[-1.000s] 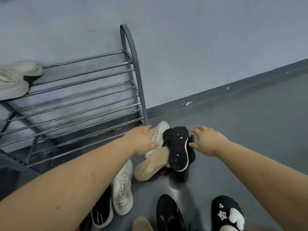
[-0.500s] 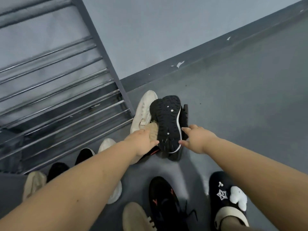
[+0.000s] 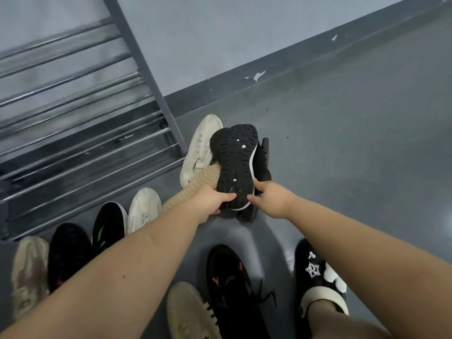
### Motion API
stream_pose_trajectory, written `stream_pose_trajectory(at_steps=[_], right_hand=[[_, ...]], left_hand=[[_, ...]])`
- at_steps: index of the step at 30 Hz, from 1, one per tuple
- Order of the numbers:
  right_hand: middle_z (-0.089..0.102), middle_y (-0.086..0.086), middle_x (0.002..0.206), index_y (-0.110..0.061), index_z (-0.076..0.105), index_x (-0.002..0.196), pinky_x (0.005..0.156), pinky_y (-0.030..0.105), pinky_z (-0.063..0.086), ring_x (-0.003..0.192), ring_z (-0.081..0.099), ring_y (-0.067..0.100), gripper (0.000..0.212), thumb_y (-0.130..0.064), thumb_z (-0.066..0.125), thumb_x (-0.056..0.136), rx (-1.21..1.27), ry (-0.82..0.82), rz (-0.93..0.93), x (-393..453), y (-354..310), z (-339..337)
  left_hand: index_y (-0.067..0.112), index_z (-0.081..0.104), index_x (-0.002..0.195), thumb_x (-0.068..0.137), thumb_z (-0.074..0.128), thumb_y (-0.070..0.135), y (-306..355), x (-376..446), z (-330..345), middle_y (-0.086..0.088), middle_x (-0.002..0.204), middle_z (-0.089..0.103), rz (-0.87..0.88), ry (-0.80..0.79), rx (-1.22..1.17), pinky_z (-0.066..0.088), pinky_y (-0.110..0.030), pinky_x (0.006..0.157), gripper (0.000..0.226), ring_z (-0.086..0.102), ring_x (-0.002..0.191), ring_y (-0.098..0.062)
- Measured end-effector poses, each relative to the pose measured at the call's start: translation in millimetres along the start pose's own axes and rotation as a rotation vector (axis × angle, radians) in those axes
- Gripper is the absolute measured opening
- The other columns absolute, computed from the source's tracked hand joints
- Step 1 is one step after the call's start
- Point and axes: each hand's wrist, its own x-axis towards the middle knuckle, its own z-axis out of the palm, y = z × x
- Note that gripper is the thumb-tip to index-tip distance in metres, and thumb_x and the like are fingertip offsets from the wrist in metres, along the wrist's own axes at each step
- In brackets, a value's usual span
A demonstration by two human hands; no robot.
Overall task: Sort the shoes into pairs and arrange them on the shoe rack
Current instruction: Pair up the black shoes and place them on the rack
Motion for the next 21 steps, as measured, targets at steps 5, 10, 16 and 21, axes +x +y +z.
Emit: stream_pose_trajectory(at_steps=[5,10,16,21], right_hand=[[0.064,0.009,0.114,-0.02,0.049,0.137,0.076,0.028,0.048,0.091,0.055,0.018,0.04,-0.025,0.049,0.097,0.448,0.052,0.036,-28.6,-34.0,7.6],[0.061,0.01,0.085,-0.012,0.062,0.093,0.064,0.03,0.048,0.073,0.057,0.02,0.017,-0.026,0.054,0.095,0.537,0.003,0.081,-84.3,-85.5,16.8],[0.055,0.007,0.111,-0.016,0.05,0.116,0.091,0.038,0.048,0.114,0.06,0.028,0.042,-0.052,0.042,0.095,0.608,-0.231,0.17,-155.2,-165.7,32.2],[0.058,0.013,0.121,-0.013,0.051,0.127,0.08,0.042,0.047,0.091,0.058,0.027,0.066,-0.066,0.041,0.088,0.744,-0.336,0.285,-176.5,-225.5,73.0]], left_hand=[[0.031,0.045,0.131,0.093,0.057,0.014,2.9,-37.0,-21.8,0.001,0.125,0.059,0.047,-0.04,-0.231,0.049,-0.044,0.089,0.043,0.059,0.111,-0.026],[0.021,0.049,0.13,0.094,0.051,0.005,3.8,-105.5,-63.6,-0.005,0.116,0.063,0.138,-0.085,-0.3,0.058,-0.031,0.069,0.039,0.065,0.086,-0.017],[0.027,0.058,0.121,0.092,0.053,0.002,-28.4,-205.3,-122.9,-0.002,0.105,0.067,0.275,-0.058,-0.122,0.058,-0.037,0.076,0.039,0.065,0.089,-0.019],[0.035,0.059,0.115,0.088,0.058,-0.001,-76.7,-261.1,-154.4,-0.004,0.113,0.067,0.364,0.046,-0.074,0.054,-0.037,0.08,0.045,0.065,0.095,-0.019]])
